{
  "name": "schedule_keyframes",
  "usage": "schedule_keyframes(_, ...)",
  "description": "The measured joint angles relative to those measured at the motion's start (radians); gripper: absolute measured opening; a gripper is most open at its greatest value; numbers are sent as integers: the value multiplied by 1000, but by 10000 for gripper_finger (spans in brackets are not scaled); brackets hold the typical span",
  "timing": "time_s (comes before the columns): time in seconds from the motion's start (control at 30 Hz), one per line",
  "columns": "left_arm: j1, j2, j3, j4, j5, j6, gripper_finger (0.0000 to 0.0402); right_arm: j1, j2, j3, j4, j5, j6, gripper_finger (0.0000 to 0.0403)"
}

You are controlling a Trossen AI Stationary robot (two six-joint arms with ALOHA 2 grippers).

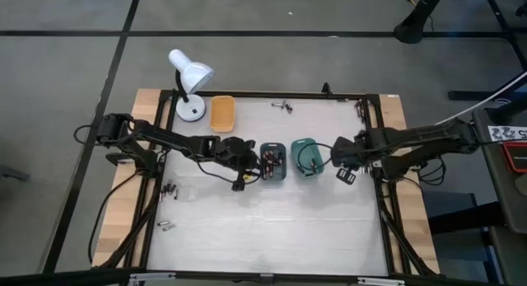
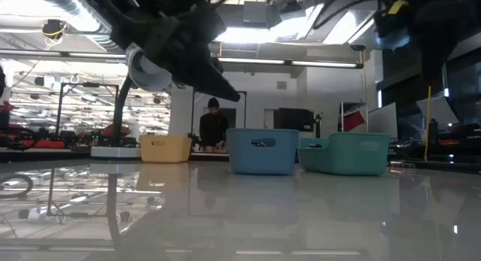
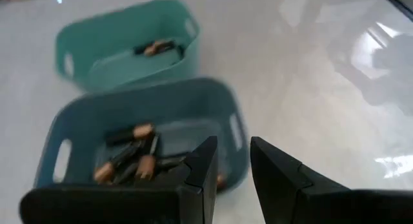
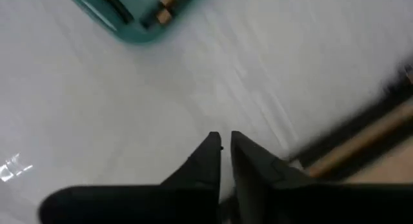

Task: Sort batteries
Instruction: Put the black battery into the blue bin

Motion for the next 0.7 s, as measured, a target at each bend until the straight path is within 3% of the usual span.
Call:
schedule_keyframes(0.13, 34, 0, 3, -87, -1, -29, 81, -55, 15, -35, 198, 6, -198, 80)
schedule_keyframes(0.3, 67, -20, 82, -395, -5, -64, 81, -65, 15, -50, 326, 88, -344, 104)
schedule_keyframes(0.53, 85, -93, 134, -655, -23, -100, 82, -64, -20, -87, 371, 271, -301, 107)
schedule_keyframes(0.7, 82, -130, 134, -750, -22, -132, 81, -64, -62, -190, 568, 401, -320, 106)
